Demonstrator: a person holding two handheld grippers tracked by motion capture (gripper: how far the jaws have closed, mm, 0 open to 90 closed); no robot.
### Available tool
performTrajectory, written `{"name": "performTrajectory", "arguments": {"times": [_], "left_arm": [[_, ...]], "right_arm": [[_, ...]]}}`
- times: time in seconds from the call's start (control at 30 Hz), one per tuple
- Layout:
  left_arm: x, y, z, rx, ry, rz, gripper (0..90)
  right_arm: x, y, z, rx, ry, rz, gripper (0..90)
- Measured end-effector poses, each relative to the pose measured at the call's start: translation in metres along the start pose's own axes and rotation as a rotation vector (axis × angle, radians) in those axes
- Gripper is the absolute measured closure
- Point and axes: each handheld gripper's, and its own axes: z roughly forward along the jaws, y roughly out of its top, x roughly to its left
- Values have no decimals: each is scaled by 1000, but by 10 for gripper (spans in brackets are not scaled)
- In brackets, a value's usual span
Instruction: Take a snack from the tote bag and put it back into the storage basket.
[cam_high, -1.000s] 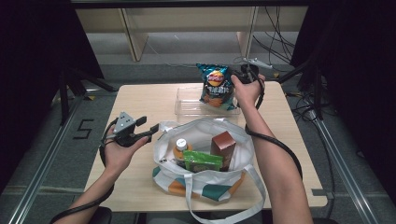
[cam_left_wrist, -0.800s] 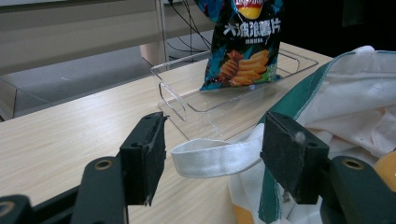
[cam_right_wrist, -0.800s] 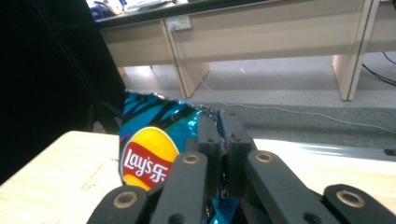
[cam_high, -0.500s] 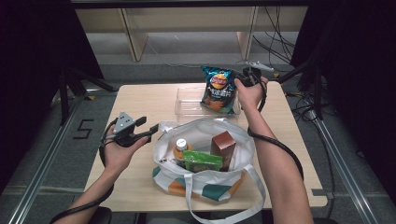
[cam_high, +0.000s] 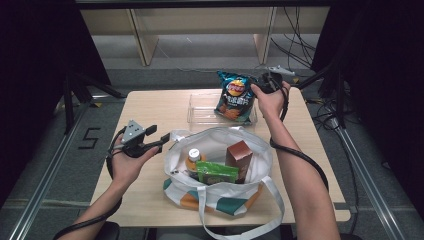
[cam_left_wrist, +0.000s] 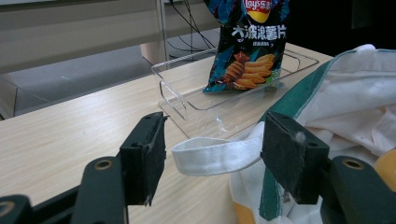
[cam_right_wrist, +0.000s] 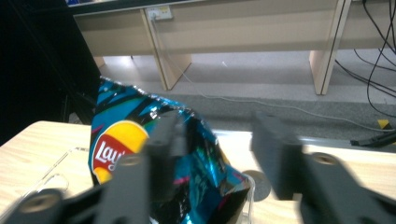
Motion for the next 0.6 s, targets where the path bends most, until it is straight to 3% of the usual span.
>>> {"name": "performTrajectory", "arguments": {"times": [0.03,0.07,0.17,0.37,0.47,0.6], "left_arm": [[1,0,0,1,-1,3,388],[0,0,0,6,4,-2,388],[0,0,0,2,-1,4,388],[-1,0,-1,4,4,-1,388],[0,0,-2,3,3,1,387],[-1,0,-3,2,4,1,388]], "right_arm": [[-1,0,-1,-5,7,-25,403],[0,-1,-3,2,14,3,382],[-2,-1,-10,9,18,15,335],[-5,-4,-24,-2,25,11,305],[-5,-6,-33,18,47,44,297],[-5,-10,-42,22,45,20,294]]}}
